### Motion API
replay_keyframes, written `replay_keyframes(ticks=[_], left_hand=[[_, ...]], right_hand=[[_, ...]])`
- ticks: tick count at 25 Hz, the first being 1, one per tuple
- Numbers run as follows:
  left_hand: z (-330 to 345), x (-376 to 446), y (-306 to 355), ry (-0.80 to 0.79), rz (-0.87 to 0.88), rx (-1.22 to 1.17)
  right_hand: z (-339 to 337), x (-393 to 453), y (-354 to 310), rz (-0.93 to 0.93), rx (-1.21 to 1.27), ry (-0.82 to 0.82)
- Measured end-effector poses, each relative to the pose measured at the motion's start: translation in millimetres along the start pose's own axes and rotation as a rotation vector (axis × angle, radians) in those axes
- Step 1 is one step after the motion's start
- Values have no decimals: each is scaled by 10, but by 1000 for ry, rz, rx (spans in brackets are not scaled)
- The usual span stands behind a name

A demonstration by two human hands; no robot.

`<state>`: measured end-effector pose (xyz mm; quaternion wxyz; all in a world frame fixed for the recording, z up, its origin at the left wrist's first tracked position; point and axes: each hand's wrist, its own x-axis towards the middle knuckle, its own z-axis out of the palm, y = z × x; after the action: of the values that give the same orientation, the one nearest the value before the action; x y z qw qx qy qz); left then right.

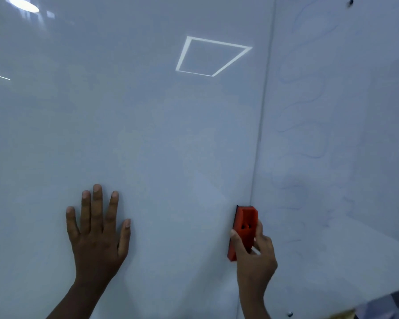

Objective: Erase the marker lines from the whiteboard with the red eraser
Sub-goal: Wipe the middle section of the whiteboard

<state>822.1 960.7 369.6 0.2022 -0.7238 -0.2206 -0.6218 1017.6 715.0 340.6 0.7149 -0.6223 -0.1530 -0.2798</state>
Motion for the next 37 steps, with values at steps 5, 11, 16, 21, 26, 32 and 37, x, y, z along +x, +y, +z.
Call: replay_keyframes(ticks=[5, 11, 16, 21, 26, 32, 37], left_hand=[[7, -86, -19, -15, 20, -3], [19, -200, -30, -25, 28, -12], [40, -229, -21, -17, 22, -15], [35, -235, -43, -20, 30, -3], [31, -312, -70, -27, 63, -15], [44, -368, -129, -32, 110, 4], [44, -390, -100, -27, 95, 5]], right_hand=[[16, -134, 43, 91, 1, -1], [224, 302, -458, -129, -16, -28], [198, -500, 6, -124, -133, -95], [135, -760, 133, -207, -268, -154], [225, 169, -407, -148, -88, -23], [-53, -199, 269, 72, -45, 15], [-171, -1492, 1054, 247, -197, -121]])
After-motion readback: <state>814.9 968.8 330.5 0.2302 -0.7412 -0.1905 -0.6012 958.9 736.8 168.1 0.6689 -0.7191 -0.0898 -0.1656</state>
